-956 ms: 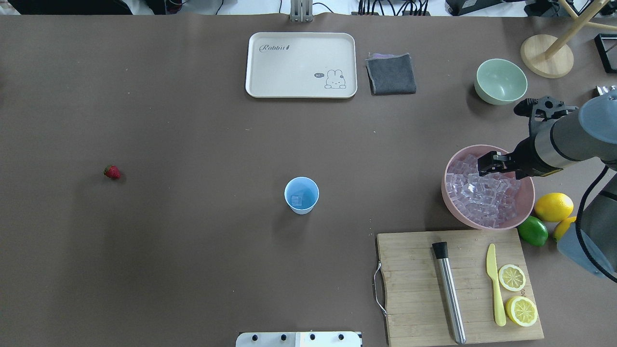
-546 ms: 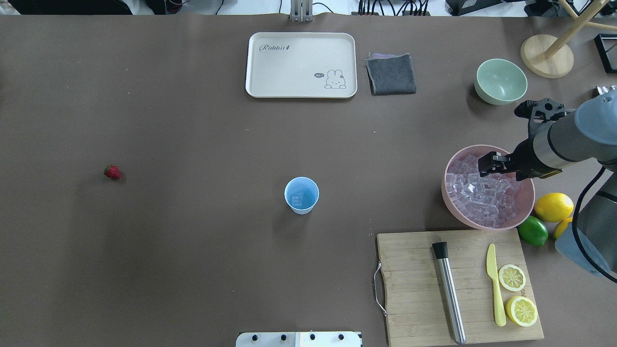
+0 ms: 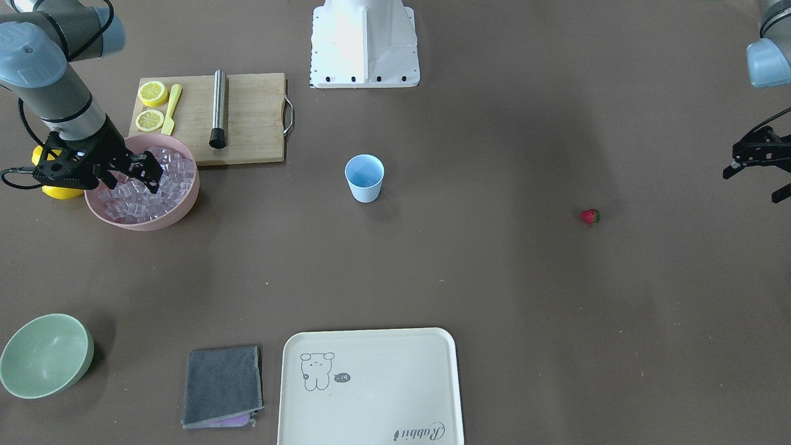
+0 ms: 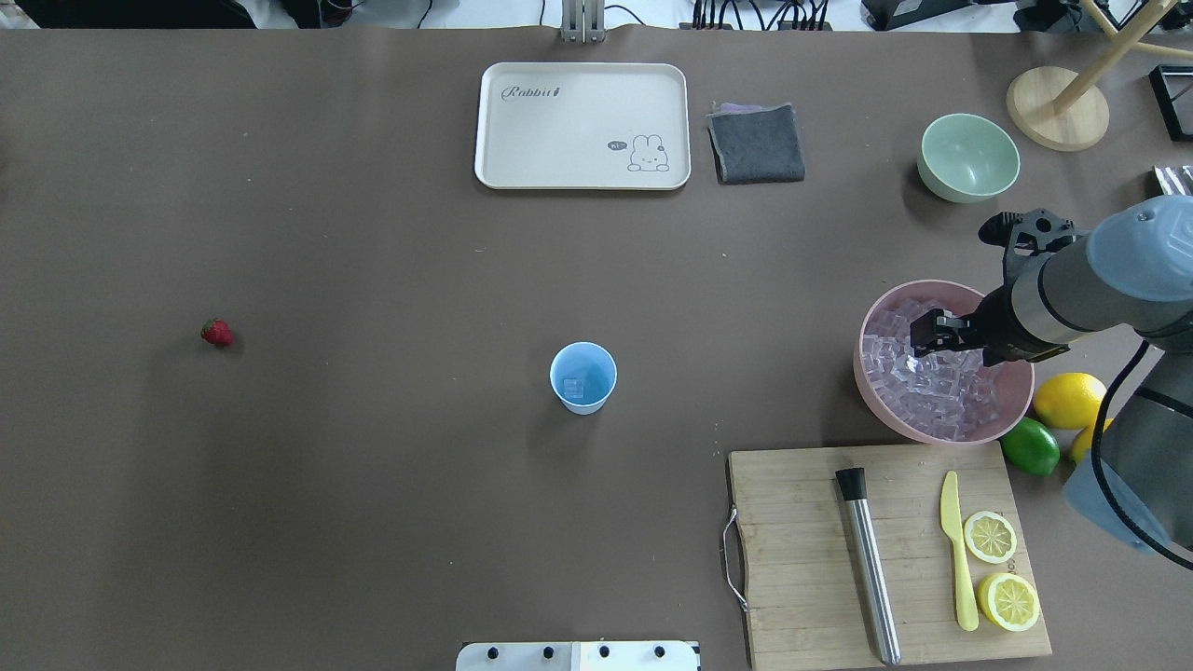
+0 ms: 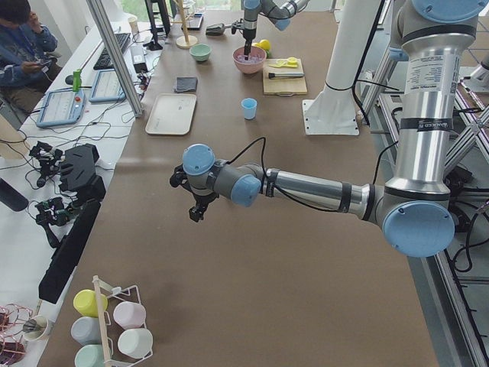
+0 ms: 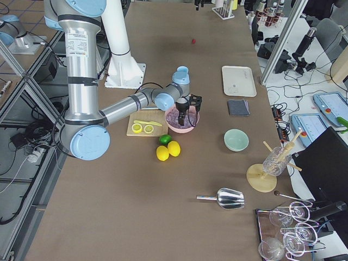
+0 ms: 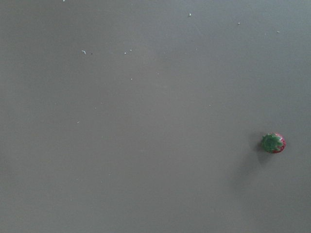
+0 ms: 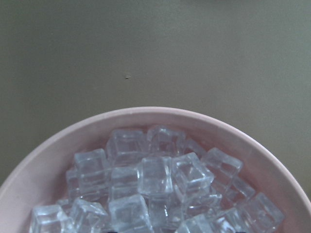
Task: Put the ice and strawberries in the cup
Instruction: 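Grasp another ice cube with the right gripper and lift it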
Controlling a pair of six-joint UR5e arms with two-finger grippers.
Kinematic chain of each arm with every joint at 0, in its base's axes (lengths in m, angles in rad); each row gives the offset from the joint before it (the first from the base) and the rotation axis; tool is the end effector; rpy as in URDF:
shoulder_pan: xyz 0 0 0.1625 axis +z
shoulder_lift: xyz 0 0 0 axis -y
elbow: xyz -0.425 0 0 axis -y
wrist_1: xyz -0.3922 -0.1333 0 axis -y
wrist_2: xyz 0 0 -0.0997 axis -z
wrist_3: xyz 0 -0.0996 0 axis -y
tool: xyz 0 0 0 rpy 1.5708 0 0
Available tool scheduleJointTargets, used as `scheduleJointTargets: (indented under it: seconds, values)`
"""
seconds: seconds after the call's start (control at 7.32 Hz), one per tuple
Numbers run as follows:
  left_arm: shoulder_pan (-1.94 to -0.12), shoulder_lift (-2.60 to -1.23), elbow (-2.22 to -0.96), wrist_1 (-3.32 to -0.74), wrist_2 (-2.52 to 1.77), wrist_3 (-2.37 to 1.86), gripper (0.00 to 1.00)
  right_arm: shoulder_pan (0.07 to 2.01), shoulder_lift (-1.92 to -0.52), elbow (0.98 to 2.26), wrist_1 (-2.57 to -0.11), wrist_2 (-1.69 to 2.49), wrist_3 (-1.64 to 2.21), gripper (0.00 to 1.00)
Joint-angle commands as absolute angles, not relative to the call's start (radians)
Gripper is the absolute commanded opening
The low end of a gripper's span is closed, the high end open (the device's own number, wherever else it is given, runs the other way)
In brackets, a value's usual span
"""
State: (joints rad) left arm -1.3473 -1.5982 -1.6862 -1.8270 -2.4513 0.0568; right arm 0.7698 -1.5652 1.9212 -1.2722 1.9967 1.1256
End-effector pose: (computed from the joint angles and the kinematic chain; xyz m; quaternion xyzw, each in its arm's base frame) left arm 0.0593 -0.5160 0.5512 0.1439 0.4312 0.2075 0.8662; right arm -0.2980 -0.4172 0.4621 0.0150 -0.3722 0.0825 0.9243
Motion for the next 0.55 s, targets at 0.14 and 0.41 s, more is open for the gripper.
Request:
scheduleJointTargets:
  seconds: [0.14,0.41]
  values:
    - [-1.347,-1.598,-1.687,-1.827,-2.451,0.057,0.98,0.752,-1.583,1.916,-1.244,1.976,1.120,0.56]
    - [-1.347,-1.598,-1.687,-1.827,-2.451,0.057,0.98,0.741,-1.582,1.917,-1.244,1.976,1.115,0.08]
